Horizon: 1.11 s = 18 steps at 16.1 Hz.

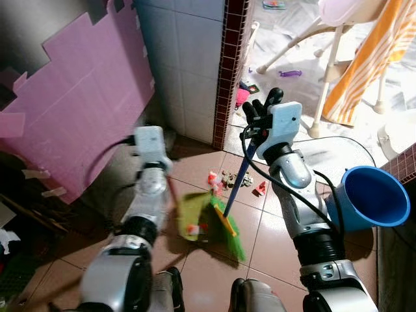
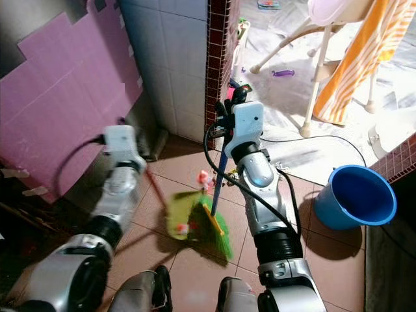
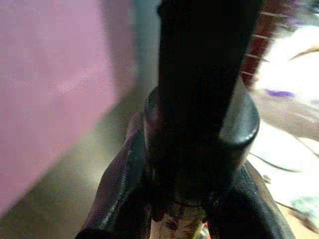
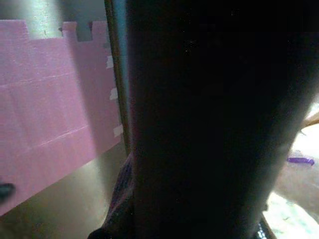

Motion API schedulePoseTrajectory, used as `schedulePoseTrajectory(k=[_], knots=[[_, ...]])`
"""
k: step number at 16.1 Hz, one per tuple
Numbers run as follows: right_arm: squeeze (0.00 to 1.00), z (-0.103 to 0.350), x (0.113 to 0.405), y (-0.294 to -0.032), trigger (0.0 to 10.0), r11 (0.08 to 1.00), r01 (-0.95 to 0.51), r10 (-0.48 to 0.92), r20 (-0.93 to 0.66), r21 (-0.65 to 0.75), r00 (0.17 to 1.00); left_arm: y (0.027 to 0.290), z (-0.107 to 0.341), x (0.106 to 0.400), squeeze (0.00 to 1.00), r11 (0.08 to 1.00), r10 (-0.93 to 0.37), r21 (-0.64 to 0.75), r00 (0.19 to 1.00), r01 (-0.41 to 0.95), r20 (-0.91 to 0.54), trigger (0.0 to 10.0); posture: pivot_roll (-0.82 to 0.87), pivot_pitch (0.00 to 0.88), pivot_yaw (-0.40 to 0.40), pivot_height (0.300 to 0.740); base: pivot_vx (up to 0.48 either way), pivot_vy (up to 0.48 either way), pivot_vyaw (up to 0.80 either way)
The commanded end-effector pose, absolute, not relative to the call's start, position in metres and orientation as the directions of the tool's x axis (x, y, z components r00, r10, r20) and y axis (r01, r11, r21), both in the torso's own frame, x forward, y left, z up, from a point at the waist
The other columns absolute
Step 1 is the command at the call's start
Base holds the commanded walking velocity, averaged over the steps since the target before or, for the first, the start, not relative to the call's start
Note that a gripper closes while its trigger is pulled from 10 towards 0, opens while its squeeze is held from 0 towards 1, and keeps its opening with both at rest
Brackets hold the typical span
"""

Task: Sweep floor

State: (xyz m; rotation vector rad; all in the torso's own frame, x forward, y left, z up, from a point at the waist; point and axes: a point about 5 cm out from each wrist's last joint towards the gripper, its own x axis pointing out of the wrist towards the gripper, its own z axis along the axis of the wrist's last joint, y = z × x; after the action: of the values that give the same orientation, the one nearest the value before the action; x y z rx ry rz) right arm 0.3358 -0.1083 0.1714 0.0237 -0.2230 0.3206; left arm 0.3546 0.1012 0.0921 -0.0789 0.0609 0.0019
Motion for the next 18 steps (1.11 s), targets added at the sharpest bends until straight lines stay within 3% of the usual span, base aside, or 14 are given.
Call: schedulePoseTrajectory(k=[1,3,7,12,18], knots=[[0.0,0.179,0.336,-0.109,10.0,0.939,-0.339,0.317,0.239,0.058,0.918,0.09,0.06,0.34,0.0,0.993,-0.069,-0.114,0.973,0.044,-0.221,10.0,-0.14,0.174,0.017,0.74,0.0,0.0,0.0],[0.0,0.185,0.336,-0.109,10.0,0.921,-0.365,0.33,0.227,0.137,0.916,0.09,0.057,0.339,0.0,0.99,-0.077,-0.136,0.968,0.044,-0.241,10.0,-0.14,0.174,0.017,0.74,0.0,0.0,0.0],[0.0,0.2,0.335,-0.112,10.0,0.924,-0.361,0.318,0.27,0.125,0.909,0.09,0.054,0.338,0.0,0.988,-0.082,-0.145,0.962,0.045,-0.262,10.0,-0.14,0.166,0.024,0.74,0.0,0.0,0.0],[0.0,0.243,0.328,-0.131,10.0,0.964,-0.228,0.263,0.419,-0.134,0.869,0.091,0.053,0.339,0.0,0.988,-0.096,-0.14,0.959,0.06,-0.268,10.0,-0.15,0.156,0.037,0.74,0.0,0.0,0.0],[0.0,0.196,0.323,-0.158,10.0,0.993,-0.049,0.076,0.271,-0.105,0.96,0.095,0.07,0.345,0.0,0.979,-0.107,-0.191,0.982,0.076,-0.156,10.0,-0.14,0.155,0.039,0.74,0.0,0.0,0.0]])
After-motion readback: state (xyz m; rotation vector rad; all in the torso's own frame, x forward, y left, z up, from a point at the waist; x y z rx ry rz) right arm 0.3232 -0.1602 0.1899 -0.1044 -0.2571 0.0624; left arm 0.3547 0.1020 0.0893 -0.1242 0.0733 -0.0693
